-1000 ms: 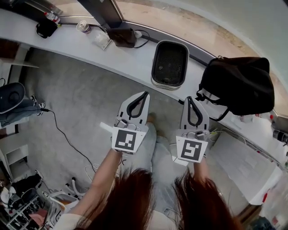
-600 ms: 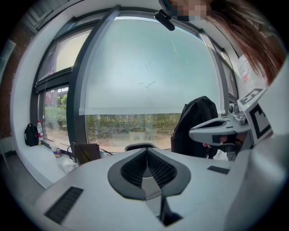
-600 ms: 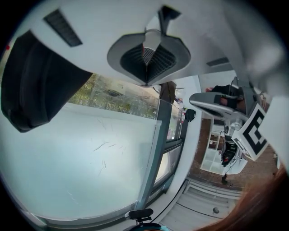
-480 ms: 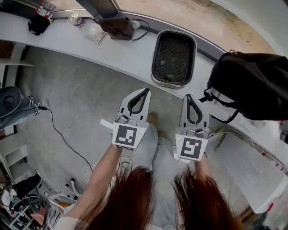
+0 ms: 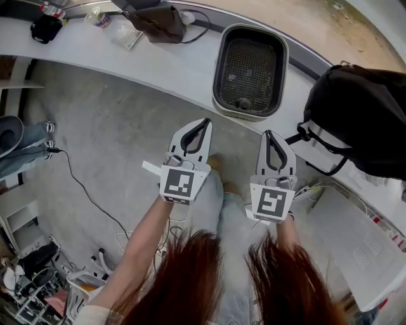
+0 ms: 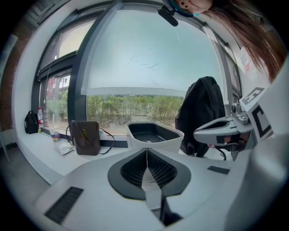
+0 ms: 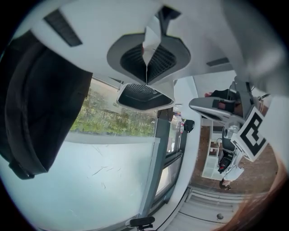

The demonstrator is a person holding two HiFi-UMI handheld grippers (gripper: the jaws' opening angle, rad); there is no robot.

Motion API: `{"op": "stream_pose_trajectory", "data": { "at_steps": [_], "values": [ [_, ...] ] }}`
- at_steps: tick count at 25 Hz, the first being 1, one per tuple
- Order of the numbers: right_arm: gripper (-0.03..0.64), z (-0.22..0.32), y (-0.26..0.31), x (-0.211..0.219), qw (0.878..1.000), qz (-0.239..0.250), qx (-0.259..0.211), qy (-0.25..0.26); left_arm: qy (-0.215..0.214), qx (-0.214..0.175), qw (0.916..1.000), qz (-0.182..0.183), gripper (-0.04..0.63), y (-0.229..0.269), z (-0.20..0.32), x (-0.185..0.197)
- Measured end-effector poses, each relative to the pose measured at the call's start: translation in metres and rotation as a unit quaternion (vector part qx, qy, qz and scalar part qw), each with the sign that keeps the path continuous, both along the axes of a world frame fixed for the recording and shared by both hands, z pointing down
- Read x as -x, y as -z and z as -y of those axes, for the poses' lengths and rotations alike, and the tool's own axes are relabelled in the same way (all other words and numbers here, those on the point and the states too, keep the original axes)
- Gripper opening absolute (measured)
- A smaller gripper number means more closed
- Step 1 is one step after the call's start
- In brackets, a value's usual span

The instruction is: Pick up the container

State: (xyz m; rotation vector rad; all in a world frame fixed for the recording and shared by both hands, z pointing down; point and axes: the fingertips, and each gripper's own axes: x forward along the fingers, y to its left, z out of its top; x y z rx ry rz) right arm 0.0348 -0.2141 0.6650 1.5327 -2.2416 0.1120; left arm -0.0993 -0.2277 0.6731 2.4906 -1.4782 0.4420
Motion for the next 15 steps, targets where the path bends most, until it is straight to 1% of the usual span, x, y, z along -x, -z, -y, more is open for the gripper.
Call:
{"op": "stream_pose_trajectory", "data": {
  "at_steps": [7, 15],
  "values": [
    [0.025, 0.003, -0.054, -0.005, 0.999, -0.012, 0.030, -0.006, -0.008, 0.014, 0.9998, 0.013, 0.017, -0.048, 0.008, 0.004],
    [0.025, 0.007, -0.101, -0.009, 0.999, -0.019, 0.048, -0.011, -0.016, 0.023, 0.9994, 0.020, 0.017, -0.090, 0.015, 0.002]
  ]
}}
